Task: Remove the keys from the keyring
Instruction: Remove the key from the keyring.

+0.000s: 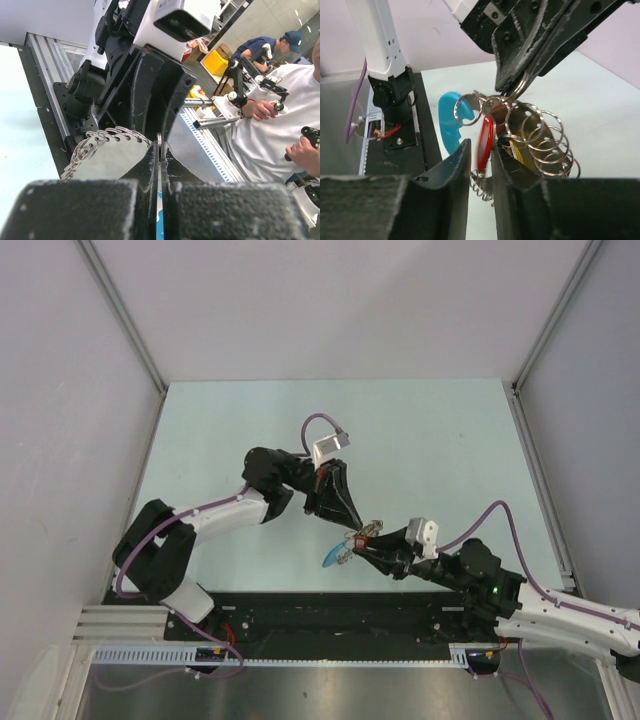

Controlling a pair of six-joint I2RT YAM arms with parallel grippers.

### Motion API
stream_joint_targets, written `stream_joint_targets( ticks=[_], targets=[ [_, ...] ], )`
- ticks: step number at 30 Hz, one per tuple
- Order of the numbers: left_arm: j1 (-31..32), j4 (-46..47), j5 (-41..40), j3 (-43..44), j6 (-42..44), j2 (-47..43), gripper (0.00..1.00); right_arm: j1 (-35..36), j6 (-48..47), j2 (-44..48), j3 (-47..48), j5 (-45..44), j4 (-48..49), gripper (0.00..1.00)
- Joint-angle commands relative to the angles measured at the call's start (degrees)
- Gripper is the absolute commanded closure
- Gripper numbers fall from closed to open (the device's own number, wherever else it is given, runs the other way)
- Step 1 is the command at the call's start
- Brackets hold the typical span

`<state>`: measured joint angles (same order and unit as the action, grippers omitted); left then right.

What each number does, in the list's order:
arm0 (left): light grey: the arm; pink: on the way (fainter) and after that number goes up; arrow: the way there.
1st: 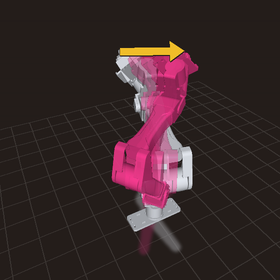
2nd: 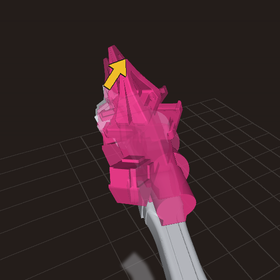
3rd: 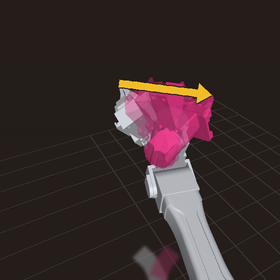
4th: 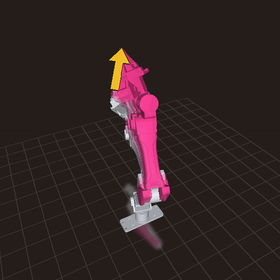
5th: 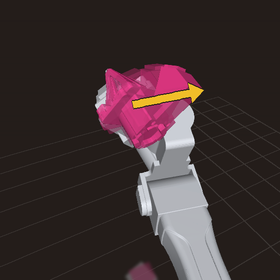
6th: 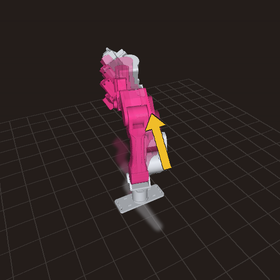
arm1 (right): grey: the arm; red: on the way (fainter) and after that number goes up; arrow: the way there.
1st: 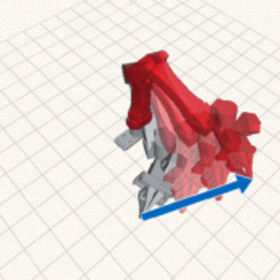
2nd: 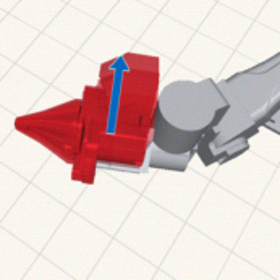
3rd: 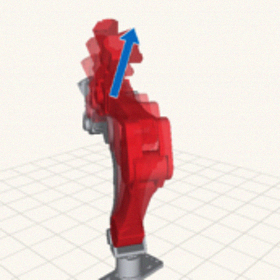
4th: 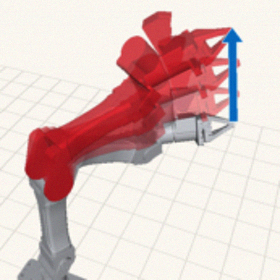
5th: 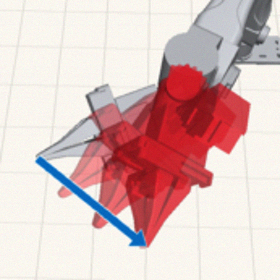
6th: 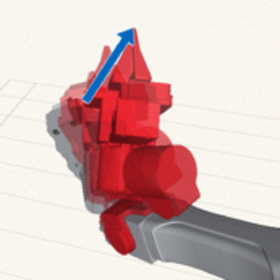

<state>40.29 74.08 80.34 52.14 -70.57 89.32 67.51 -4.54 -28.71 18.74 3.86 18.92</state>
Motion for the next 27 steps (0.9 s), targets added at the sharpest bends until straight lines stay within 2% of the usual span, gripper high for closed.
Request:
stream_joint_targets(
  ticks=[1,2,4,16,19,22,23,24,25,26,27],
  targets=[
    [-1.00,24.79,-0.44,-0.46,0.25,-2.75,1.00,0.43,0.84,0.06,3.58,-3.50,3.41,0.81],
    [-1.18,24.79,-0.44,-0.81,0.51,-2.75,1.00,0.52,1.63,0.06,3.84,-3.85,2.80,0.92],
    [-1.79,24.79,-0.53,-1.16,0.60,-2.92,1.00,0.43,2.16,0.14,4.72,-6.31,1.74,1.00],
    [-5.14,24.44,-3.43,-5.21,4.82,-4.42,1.00,1.31,2.87,0.06,7.27,-12.03,-5.03,1.00],
    [-5.05,21.90,-4.31,-5.47,7.36,-5.20,1.00,1.40,2.25,-0.03,7.36,-12.91,-6.08,1.00],
    [-5.14,6.66,-6.75,-6.17,19.72,-9.06,1.00,1.40,1.11,-0.12,7.36,-13.26,-7.49,1.00],
    [-5.05,-11.24,-8.16,-5.65,32.82,-13.16,0.99,1.40,0.67,-0.03,7.36,-13.61,-8.19,1.00],
    [-4.79,-23.08,-10.44,-4.69,41.65,-15.38,1.00,1.40,0.49,0.32,7.36,-14.48,-8.37,1.00],
    [-3.74,-35.81,-16.12,-1.20,51.31,-17.66,1.00,1.40,0.32,0.49,7.36,-14.75,-8.46,1.00],
    [-3.12,-52.04,-18.70,-0.12,63.85,-19.17,1.00,1.49,-0.12,0.76,7.36,-15.02,-8.81,1.00],
    [-2.94,-53.94,-19.68,0.33,65.19,-20.49,1.00,1.31,-0.30,1.11,7.36,-15.19,-8.90,1.00]
  ],
)
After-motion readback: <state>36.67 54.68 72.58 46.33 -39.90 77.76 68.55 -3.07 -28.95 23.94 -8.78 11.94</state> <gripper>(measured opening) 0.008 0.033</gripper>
